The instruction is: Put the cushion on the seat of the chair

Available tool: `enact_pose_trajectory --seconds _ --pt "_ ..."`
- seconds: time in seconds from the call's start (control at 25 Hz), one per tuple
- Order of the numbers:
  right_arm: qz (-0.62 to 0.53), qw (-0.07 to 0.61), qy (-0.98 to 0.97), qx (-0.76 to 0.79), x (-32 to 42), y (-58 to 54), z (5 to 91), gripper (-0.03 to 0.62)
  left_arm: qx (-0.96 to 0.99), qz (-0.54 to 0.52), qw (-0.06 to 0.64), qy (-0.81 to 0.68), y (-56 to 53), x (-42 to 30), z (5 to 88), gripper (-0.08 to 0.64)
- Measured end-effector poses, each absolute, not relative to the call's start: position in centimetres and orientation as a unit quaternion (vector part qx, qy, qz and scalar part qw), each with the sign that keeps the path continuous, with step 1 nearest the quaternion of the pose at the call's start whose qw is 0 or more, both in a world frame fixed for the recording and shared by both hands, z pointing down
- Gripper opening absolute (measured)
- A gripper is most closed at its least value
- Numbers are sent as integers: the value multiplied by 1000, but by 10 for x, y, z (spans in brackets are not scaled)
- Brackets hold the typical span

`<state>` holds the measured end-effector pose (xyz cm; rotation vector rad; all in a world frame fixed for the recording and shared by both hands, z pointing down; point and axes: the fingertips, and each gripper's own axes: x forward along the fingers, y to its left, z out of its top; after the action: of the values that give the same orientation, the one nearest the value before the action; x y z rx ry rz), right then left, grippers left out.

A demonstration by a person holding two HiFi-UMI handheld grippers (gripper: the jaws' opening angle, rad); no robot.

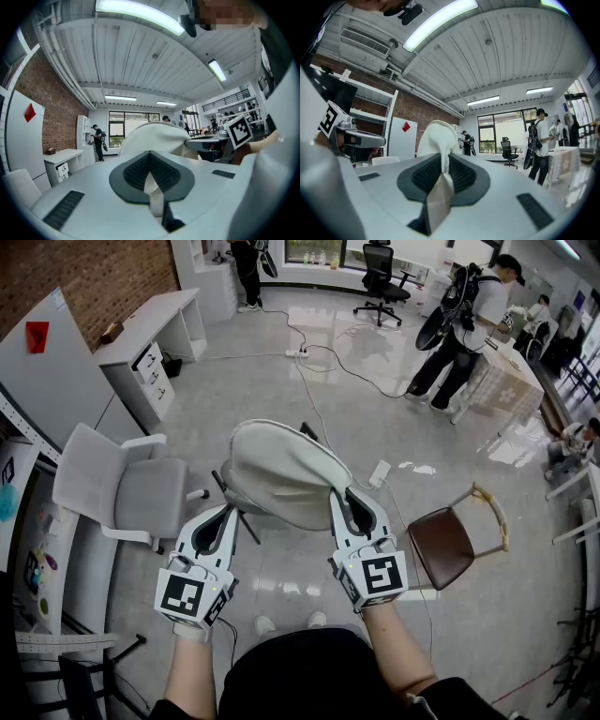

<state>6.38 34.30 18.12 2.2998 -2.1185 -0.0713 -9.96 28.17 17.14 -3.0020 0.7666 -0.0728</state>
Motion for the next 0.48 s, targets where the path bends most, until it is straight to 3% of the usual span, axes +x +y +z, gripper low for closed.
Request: enact_pose_trajectory --seconds 0.48 --pt "-34 22 -681 732 17 323 177 60 -973 0 11 230 273 -140 176 11"
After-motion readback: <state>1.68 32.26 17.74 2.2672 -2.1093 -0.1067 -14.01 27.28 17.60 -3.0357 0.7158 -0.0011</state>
